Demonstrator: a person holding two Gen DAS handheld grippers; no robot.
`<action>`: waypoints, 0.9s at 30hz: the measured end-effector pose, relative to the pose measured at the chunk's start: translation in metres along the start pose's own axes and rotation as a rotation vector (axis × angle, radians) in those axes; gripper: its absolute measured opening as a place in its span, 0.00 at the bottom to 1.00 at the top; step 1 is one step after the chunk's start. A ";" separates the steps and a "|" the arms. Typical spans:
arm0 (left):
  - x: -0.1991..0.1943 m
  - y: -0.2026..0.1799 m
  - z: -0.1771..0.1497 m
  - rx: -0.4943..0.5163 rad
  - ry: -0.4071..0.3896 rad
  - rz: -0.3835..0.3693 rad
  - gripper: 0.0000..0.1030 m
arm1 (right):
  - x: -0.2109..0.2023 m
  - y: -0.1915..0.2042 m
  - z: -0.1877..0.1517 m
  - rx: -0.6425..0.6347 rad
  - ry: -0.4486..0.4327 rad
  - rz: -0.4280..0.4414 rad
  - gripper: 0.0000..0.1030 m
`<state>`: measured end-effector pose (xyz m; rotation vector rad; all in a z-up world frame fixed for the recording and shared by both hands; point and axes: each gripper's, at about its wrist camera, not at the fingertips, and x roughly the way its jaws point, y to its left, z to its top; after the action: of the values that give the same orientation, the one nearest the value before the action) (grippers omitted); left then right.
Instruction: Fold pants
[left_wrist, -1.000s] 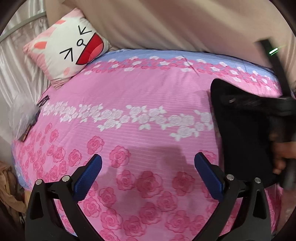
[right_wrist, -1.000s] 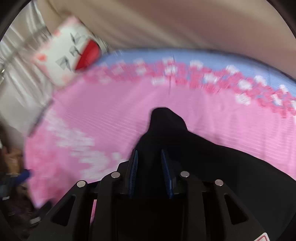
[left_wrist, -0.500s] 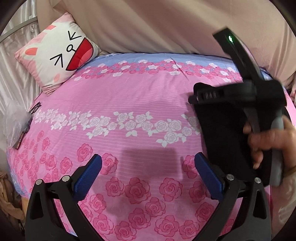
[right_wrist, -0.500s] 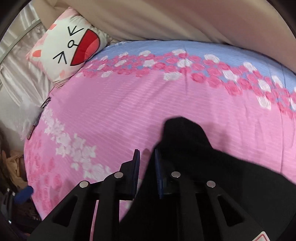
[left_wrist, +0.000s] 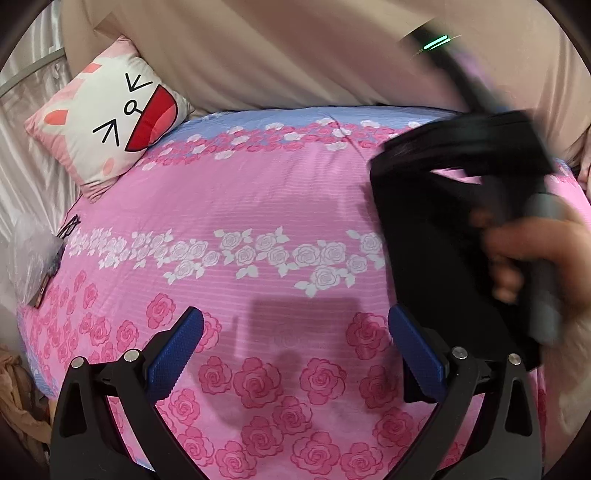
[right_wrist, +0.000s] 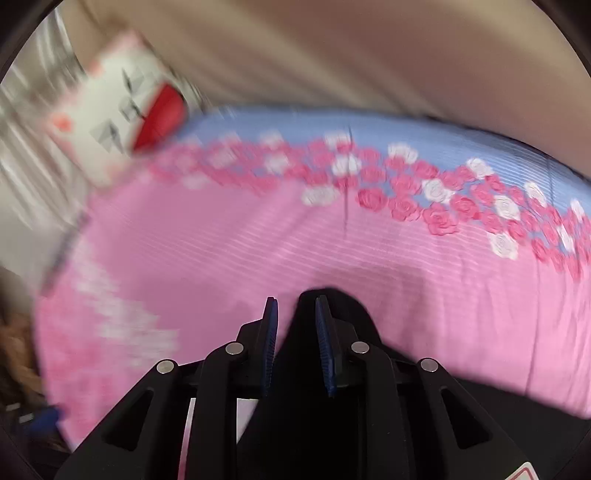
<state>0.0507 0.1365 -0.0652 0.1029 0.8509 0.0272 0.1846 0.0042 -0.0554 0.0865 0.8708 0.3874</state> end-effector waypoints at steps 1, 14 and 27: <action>0.002 -0.001 0.000 0.002 0.005 -0.006 0.95 | -0.019 -0.002 -0.011 -0.007 -0.033 -0.003 0.19; 0.022 -0.027 0.002 0.048 0.046 0.071 0.95 | -0.074 0.005 -0.138 -0.109 0.019 0.030 0.23; 0.007 -0.090 0.004 0.105 0.049 -0.067 0.95 | -0.214 -0.179 -0.216 0.377 -0.201 -0.119 0.50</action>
<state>0.0565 0.0476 -0.0772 0.1729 0.9041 -0.0787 -0.0502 -0.2576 -0.0799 0.4130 0.7374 0.0974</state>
